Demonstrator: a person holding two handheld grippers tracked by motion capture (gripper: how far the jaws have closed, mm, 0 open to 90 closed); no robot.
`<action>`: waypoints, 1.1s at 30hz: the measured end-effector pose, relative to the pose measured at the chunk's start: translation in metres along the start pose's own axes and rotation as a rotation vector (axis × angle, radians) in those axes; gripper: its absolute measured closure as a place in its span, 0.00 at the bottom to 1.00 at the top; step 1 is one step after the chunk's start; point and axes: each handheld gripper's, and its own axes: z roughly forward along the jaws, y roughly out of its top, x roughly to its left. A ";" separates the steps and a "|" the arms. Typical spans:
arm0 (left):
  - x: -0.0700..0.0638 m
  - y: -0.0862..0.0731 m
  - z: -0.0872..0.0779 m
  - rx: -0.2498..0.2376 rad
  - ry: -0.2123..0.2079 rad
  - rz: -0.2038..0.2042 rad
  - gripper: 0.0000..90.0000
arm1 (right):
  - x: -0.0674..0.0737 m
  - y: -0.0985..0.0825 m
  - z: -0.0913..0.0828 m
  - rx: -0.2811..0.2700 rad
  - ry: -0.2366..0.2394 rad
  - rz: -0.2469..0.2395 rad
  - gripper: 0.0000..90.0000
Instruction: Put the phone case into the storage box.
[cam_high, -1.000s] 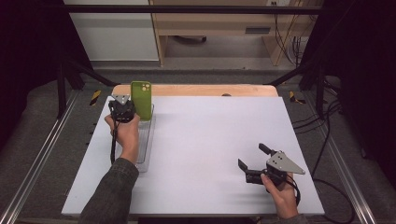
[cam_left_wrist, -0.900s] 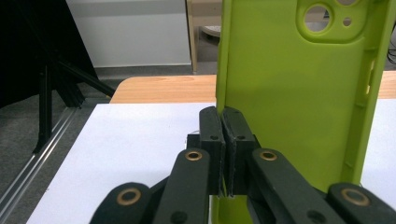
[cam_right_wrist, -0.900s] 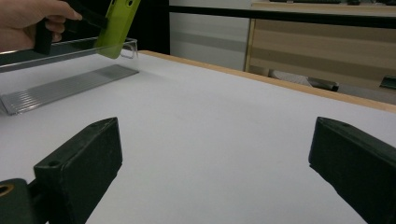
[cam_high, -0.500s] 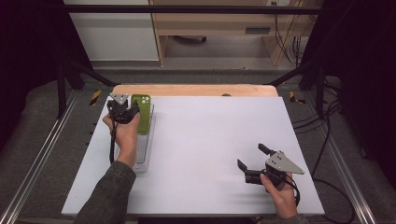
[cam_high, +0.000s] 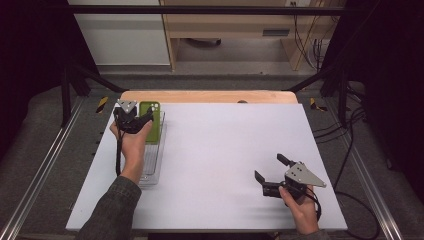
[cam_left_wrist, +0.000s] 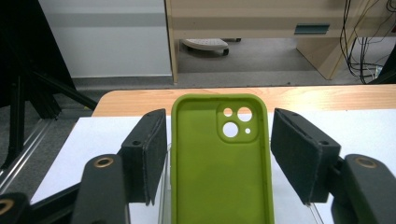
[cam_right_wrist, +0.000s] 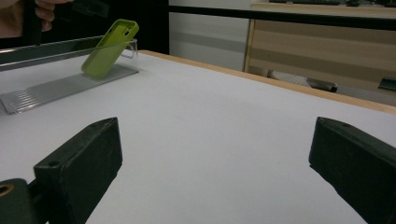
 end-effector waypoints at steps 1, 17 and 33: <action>0.000 0.000 0.000 -0.001 -0.004 0.001 0.40 | 0.000 0.000 0.000 0.000 0.000 0.000 0.03; 0.001 0.001 -0.002 -0.024 -0.025 -0.003 0.35 | 0.000 0.000 0.000 0.002 0.001 -0.001 0.03; -0.006 0.005 0.001 -0.021 -0.099 -0.017 0.10 | 0.000 0.000 0.000 0.002 0.001 -0.001 0.03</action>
